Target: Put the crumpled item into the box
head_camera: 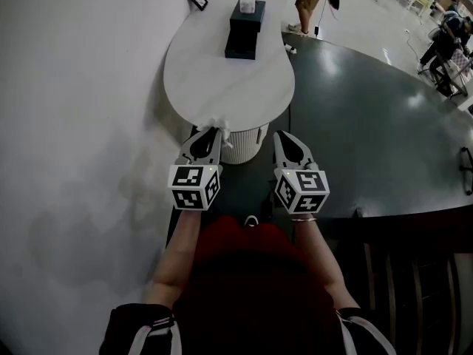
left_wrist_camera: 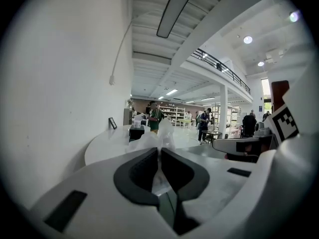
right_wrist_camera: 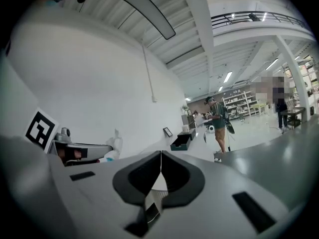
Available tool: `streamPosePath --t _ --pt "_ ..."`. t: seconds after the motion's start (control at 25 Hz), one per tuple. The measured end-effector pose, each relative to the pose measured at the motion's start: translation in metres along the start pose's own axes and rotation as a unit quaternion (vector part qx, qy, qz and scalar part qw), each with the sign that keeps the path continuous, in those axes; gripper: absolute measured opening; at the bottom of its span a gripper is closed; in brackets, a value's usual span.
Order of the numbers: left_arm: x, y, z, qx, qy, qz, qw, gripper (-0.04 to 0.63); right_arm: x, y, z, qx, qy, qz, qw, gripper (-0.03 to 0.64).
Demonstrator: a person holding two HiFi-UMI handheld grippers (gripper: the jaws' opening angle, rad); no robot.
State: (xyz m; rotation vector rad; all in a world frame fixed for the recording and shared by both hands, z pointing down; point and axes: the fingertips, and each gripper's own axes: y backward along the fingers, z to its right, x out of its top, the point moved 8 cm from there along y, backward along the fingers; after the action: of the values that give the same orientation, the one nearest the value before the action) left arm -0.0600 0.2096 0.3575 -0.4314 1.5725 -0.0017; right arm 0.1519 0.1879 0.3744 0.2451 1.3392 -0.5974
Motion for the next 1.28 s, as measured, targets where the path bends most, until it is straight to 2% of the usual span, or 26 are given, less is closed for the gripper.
streamPosePath --t 0.2,0.56,1.28 --pt "0.004 -0.007 -0.002 0.012 -0.007 -0.011 0.9998 0.041 0.002 -0.005 0.007 0.002 -0.004 -0.001 1.0 0.015" --pt "0.013 -0.041 -0.022 -0.001 -0.008 -0.003 1.0 0.041 0.004 -0.041 0.015 -0.008 -0.017 -0.015 1.0 0.015" --pt "0.054 -0.172 -0.122 -0.057 -0.016 -0.023 0.998 0.041 0.033 -0.181 0.026 -0.059 -0.016 -0.027 0.998 0.015"
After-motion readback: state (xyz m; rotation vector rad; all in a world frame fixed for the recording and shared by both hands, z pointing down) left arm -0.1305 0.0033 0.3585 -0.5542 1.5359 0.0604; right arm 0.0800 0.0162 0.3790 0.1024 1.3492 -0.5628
